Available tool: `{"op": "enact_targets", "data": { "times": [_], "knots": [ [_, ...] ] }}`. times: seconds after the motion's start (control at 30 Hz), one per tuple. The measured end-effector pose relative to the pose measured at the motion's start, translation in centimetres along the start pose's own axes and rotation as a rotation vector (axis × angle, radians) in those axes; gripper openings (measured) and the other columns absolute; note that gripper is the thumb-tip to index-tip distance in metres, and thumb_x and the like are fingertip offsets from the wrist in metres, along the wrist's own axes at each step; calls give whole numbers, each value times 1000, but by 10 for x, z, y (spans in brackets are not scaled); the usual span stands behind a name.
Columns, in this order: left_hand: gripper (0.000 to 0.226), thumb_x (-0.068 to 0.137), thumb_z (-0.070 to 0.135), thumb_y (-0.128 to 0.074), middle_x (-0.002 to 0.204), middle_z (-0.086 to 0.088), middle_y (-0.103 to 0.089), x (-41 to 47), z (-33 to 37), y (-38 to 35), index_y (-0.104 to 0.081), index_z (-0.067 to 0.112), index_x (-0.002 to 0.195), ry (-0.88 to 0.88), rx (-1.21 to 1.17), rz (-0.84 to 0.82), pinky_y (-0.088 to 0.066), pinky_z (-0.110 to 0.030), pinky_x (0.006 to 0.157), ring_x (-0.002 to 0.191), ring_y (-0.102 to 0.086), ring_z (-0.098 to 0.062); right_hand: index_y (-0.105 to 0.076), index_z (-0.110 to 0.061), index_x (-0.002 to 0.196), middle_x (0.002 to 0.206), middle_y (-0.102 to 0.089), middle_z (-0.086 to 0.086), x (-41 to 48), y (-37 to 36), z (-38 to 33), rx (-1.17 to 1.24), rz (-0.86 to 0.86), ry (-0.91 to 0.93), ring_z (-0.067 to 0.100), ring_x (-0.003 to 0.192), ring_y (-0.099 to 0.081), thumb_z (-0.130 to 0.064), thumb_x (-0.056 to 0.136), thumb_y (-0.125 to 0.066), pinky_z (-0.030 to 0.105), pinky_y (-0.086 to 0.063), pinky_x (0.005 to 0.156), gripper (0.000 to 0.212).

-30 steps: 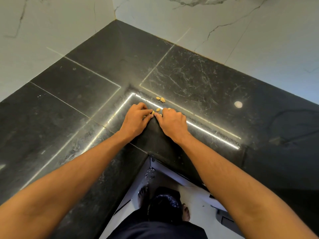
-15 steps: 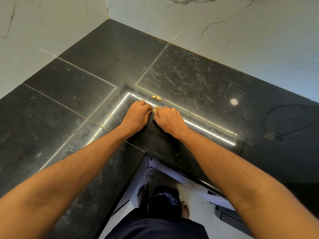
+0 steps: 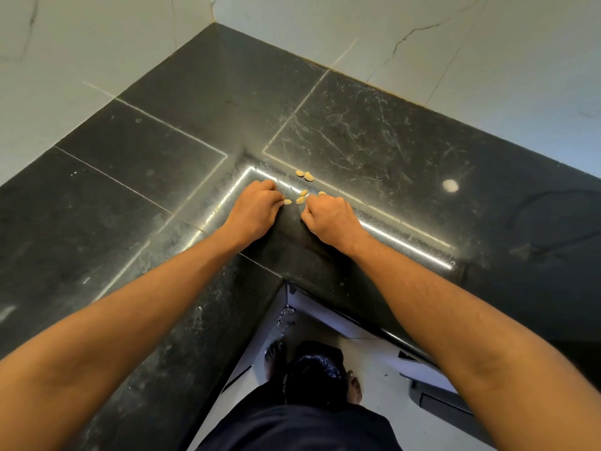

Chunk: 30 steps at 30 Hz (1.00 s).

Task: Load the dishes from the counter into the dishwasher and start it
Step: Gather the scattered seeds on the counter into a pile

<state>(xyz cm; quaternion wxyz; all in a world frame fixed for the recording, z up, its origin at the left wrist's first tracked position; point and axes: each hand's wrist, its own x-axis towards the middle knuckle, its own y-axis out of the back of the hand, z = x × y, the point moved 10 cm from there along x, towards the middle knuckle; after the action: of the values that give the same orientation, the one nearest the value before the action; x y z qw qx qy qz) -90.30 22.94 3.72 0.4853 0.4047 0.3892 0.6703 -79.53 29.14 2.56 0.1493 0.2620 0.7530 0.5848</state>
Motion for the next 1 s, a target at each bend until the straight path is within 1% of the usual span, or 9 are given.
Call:
{"op": "enact_targets", "data": {
  "times": [0.2,0.37,0.5,0.57,0.67,0.73,0.8,0.9,1.0],
  "knots": [
    [23,96,25,-59,88,-7,-61,0,4,-1,-75,9,94,1,-23,14,-42,-36,72,79,-55,-27,-35,-17,71,63,-38,2,-6,8,4,103,118,-38,25,56,-37,-10,89,-54,38,-29,55,27],
    [18,91,27,-67,88,-4,-59,-3,4,0,-78,14,98,46,-99,48,-39,-31,72,80,-52,-25,-34,-17,63,56,-33,-3,-14,15,14,192,231,-72,20,50,-33,-5,83,-59,32,-24,53,34],
    [21,93,30,-62,88,-1,-60,0,8,-1,-77,16,93,17,-31,40,-46,-38,69,82,-55,-25,-35,-21,57,54,-37,-5,-21,15,57,593,321,-518,12,53,-33,-10,81,-62,31,-26,51,38],
    [24,97,30,-55,92,-1,-62,0,14,-1,-73,15,92,-4,57,20,-50,-42,68,84,-57,-25,-34,-22,56,55,-36,-3,-30,6,82,955,365,-748,12,53,-32,-7,79,-64,29,-27,49,40],
    [27,99,28,-47,92,-5,-63,2,21,-3,-68,12,92,-65,162,0,-50,-44,65,81,-58,-28,-33,-22,60,53,-36,-4,-40,-12,94,1624,376,-888,8,42,-26,0,87,-65,22,-21,35,47],
    [30,99,28,-43,89,-7,-63,4,19,-4,-67,11,90,-53,171,-15,-50,-44,64,78,-58,-27,-33,-21,63,50,-36,-5,-44,-16,89,1930,316,-895,3,36,-25,1,91,-58,16,-19,30,43],
    [31,100,27,-43,87,-5,-62,4,13,-2,-66,11,86,43,101,-3,-49,-43,67,79,-57,-25,-35,-20,65,49,-38,-5,-45,-20,79,2074,234,-909,2,35,-27,-4,92,-53,14,-19,29,36],
    [26,98,25,-48,81,3,-57,3,9,7,-61,13,80,209,-80,93,-43,-35,67,78,-51,-18,-41,-19,66,50,-43,-4,-42,-26,67,2043,145,-948,3,35,-34,-18,95,-58,13,-19,29,33],
    [23,96,27,-54,77,9,-52,7,34,18,-61,15,78,186,-195,184,-40,-31,67,75,-47,-12,-42,-22,63,47,-34,-6,-37,-30,51,2011,96,-936,3,34,-27,-32,96,-62,14,-18,29,40]
  ]
}}
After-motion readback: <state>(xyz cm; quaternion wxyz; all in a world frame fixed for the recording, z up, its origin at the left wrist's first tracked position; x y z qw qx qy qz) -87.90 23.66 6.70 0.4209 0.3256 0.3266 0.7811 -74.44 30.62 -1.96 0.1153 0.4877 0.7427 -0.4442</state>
